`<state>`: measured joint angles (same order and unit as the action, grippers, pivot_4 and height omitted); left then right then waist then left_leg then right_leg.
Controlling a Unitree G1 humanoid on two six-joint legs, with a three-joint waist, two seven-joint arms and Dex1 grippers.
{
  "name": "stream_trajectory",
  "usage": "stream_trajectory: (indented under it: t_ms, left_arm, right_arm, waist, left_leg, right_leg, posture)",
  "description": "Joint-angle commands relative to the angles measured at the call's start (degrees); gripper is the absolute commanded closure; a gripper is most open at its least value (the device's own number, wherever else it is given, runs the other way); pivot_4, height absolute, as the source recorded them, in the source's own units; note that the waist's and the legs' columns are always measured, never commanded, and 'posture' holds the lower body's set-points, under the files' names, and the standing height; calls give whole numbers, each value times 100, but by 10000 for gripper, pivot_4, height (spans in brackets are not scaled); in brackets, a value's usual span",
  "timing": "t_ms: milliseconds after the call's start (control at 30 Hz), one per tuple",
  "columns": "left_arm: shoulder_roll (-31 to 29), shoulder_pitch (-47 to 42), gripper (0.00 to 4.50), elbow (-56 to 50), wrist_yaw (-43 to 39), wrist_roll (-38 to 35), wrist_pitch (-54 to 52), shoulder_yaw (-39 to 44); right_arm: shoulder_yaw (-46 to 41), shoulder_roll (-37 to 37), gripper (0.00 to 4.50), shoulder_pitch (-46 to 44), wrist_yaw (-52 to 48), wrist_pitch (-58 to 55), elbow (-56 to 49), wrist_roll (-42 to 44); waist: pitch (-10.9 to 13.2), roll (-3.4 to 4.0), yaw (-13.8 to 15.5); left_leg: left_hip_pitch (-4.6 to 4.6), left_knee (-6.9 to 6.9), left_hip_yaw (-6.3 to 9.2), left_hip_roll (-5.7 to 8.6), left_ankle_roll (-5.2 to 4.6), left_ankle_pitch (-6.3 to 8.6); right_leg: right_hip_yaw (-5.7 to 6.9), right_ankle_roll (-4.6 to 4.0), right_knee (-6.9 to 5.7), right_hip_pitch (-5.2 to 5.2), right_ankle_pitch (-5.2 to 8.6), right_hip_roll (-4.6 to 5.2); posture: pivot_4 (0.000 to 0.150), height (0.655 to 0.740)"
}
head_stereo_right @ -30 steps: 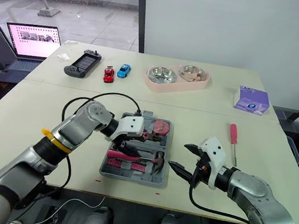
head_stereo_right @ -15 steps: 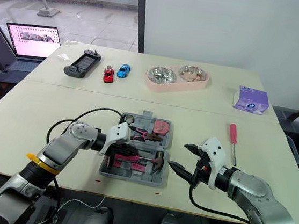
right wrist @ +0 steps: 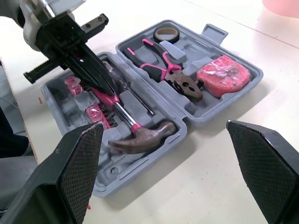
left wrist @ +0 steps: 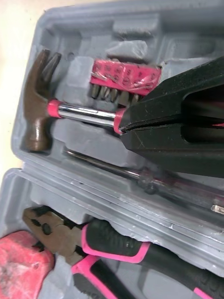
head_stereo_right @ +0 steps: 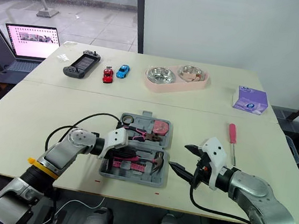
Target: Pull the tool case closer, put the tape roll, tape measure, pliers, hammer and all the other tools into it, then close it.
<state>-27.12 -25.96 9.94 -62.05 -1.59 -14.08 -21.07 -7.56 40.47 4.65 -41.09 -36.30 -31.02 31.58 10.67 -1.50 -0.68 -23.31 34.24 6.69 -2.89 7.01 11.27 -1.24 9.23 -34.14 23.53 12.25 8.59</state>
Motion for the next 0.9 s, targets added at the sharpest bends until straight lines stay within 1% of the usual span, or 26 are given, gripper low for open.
stream_trajectory:
  t_ms: [33,133,300,433,600,700,833,900]
  left_arm:
    - [-149,202,44610,423,19,358,45,-271]
    - [-172,314,44610,592,101,537,209,-434]
    - [-181,444,44610,874,138,685,171,-622]
    - [-202,460,44610,968,135,842,-15,-837]
    - [-65,347,44610,1183,240,1048,-249,-1021]
    - [-66,384,44610,1234,253,1042,-265,-1063]
    - [-83,447,44610,1271,291,1017,-196,-1014]
    - [-49,386,44610,1188,335,762,-21,-705]
  right_arm:
    - [-186,70,0,36,-1,4,-162,60]
    - [-220,88,0,69,0,-22,-196,82]
    - [-296,139,0,87,-12,-91,-245,143]
    - [-352,176,0,124,-33,-115,-268,175]
    - [-377,220,0,83,-60,-170,-271,193]
    - [-376,233,0,56,-71,-191,-270,201]
    - [-365,257,0,36,-97,-175,-238,197]
    - [-348,273,0,-19,-128,-163,-181,187]
  waist:
    - [-8,7,0]
    - [-38,23,-2]
    - [-129,44,-3]
    - [-185,53,-10]
    - [-238,56,-8]
    - [-290,84,-10]
    - [-312,98,-15]
    - [-313,99,-19]
  left_leg:
    - [2,0,0,0,0,0]
    - [5,0,0,0,0,1]
    - [16,-1,-1,0,-6,6]
    - [39,-6,-3,0,-15,13]
    - [86,-8,-10,-1,-37,31]
    - [90,-9,-10,-1,-46,40]
    - [95,-8,-12,-1,-41,50]
    - [99,-8,-12,-1,-41,60]
  right_leg:
    - [0,4,1,-2,3,0]
    - [0,6,1,-6,4,0]
    - [0,9,5,-15,8,0]
    - [1,11,11,-33,12,2]
    - [2,7,26,-78,25,5]
    - [8,7,79,-101,25,6]
    - [10,7,91,-100,25,7]
    - [10,7,93,-98,25,7]
  posture:
    - [1500,7400]
    - [1500,7400]
    - [1500,7400]
    - [1500,7400]
    - [1500,7400]
    - [1500,7400]
    - [1500,7400]
    - [1500,7400]
